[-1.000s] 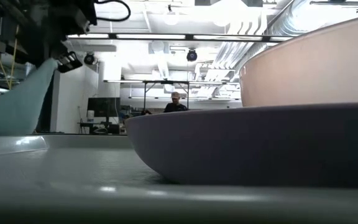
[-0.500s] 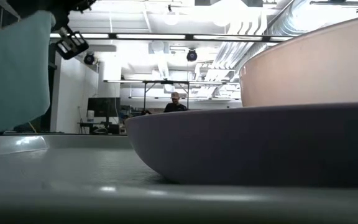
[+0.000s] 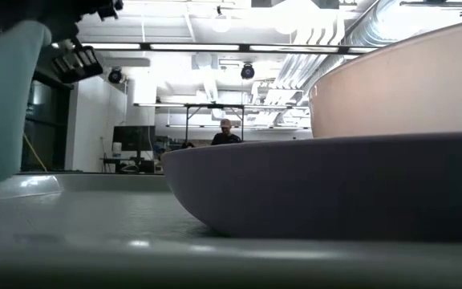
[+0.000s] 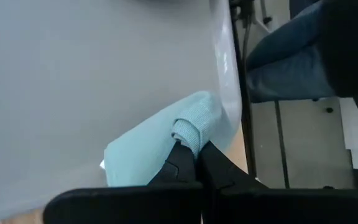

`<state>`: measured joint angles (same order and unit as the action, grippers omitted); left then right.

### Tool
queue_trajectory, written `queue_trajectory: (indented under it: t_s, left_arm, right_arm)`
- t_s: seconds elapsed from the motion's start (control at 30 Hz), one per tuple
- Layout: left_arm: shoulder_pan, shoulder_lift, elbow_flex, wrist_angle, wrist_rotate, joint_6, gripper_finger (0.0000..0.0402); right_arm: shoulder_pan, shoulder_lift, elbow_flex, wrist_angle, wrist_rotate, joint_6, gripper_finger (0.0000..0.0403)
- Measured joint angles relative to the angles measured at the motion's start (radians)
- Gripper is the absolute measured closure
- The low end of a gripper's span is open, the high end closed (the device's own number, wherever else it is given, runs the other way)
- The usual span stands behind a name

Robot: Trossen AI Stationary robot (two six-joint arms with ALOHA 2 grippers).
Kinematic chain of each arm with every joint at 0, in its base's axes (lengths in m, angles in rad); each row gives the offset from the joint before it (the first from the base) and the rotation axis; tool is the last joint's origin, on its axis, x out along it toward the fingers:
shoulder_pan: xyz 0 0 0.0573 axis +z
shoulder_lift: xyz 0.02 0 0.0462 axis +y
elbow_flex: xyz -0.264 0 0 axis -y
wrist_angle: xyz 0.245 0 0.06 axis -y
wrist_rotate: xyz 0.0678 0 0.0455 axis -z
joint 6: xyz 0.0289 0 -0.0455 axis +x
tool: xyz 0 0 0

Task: Set up tray
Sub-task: Put the light green table napkin on the gray tray to the left of the violet plate

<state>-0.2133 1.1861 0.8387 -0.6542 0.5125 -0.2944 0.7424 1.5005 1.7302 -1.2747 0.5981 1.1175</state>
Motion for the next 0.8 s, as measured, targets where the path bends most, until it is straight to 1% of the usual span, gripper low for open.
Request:
queue_trajectory:
  t_s: [0.1,0.23,0.33,0.47,0.53,0.63,0.73,0.8]
  left_arm:
    - [-0.033,0.074,0.0,0.06,-0.049,-0.046,0.0386]
    - [-0.035,0.184,0.0,0.131,-0.126,-0.075,0.0386]
    - [-0.014,0.261,0.001,0.199,-0.163,-0.089,0.0386]
    - [0.026,0.34,0.0,0.235,-0.238,-0.106,0.0386]
    - [0.047,0.356,-0.001,0.24,-0.27,-0.11,0.0386]
    - [0.078,0.368,0.0,0.292,-0.313,-0.122,0.0387]
    - [0.108,0.367,0.001,0.337,-0.325,-0.13,0.0387]
    - [0.12,0.367,0.0,0.333,-0.323,-0.132,0.0387]
  right_arm:
    - [0.0,0.0,0.0,0.0,-0.001,0.0,0.0272]
    - [0.0,0.0,0.0,0.0,0.0,0.0,0.0272]
    - [0.0,0.0,0.0,0.002,-0.001,0.0,0.0272]
    - [0.0,0.0,0.0,0.008,0.0,0.001,0.0272]
    - [0.0,0.0,0.0,0.009,-0.002,0.001,0.0272]
    - [0.0,0.0,0.0,0.014,-0.002,0.001,0.0272]
    - [0.0,0.0,0.0,0.016,-0.002,0.001,0.0272]
    - [0.0,0.0,0.0,0.016,-0.002,0.003,0.0272]
